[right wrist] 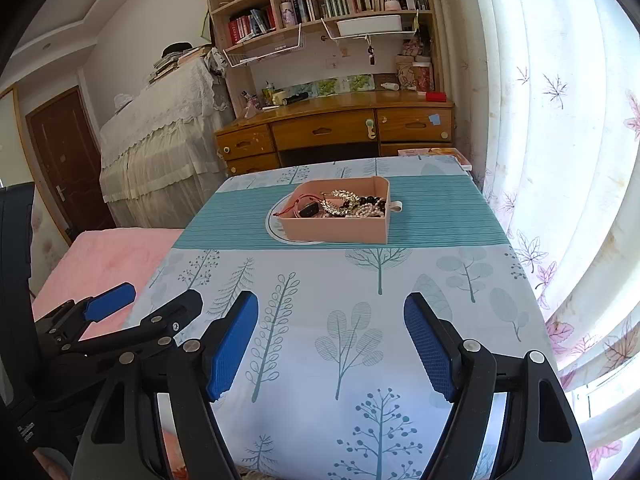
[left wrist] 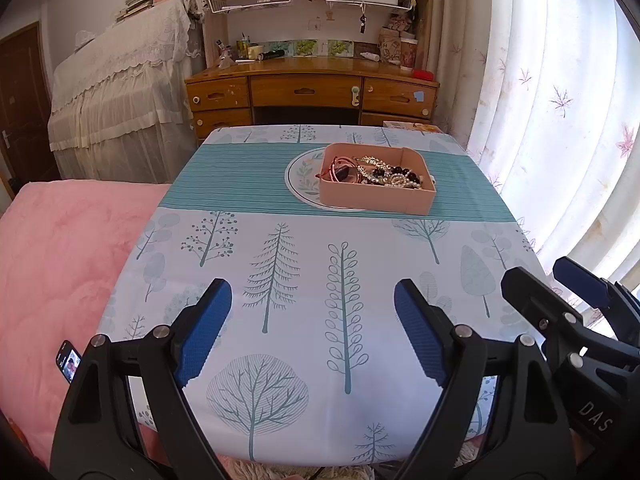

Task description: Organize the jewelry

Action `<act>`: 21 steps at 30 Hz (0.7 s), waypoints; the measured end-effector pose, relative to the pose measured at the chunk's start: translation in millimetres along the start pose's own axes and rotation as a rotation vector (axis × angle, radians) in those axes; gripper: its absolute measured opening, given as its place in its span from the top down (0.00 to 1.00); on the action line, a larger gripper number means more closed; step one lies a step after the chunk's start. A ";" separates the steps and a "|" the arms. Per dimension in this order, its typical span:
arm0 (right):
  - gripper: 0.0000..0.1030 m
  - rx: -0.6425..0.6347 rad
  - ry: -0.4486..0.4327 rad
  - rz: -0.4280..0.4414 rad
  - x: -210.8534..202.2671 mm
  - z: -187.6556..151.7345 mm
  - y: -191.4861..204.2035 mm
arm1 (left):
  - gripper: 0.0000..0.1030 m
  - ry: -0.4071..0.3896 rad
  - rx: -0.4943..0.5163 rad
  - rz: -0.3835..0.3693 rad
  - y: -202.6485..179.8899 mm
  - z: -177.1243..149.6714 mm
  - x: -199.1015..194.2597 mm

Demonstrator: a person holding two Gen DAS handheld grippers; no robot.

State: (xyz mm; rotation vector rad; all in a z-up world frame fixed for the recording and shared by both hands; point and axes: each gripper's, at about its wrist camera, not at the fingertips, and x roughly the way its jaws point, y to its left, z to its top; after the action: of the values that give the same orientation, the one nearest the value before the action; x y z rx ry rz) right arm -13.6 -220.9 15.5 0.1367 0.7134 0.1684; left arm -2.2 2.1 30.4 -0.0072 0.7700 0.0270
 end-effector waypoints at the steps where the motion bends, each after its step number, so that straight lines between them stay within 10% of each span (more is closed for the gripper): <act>1: 0.25 0.000 0.000 -0.001 -0.1 -0.1 0.3 | 0.20 0.000 -0.001 -0.001 -0.1 -0.1 -0.4; 21: 0.25 0.000 0.000 -0.001 0.1 0.0 0.0 | 0.20 0.016 0.002 -0.002 4.0 -6.1 7.5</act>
State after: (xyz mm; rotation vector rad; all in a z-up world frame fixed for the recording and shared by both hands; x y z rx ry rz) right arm -13.5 -221.0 15.4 0.1369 0.7138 0.1678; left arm -1.2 6.1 20.8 -0.0064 0.7859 0.0240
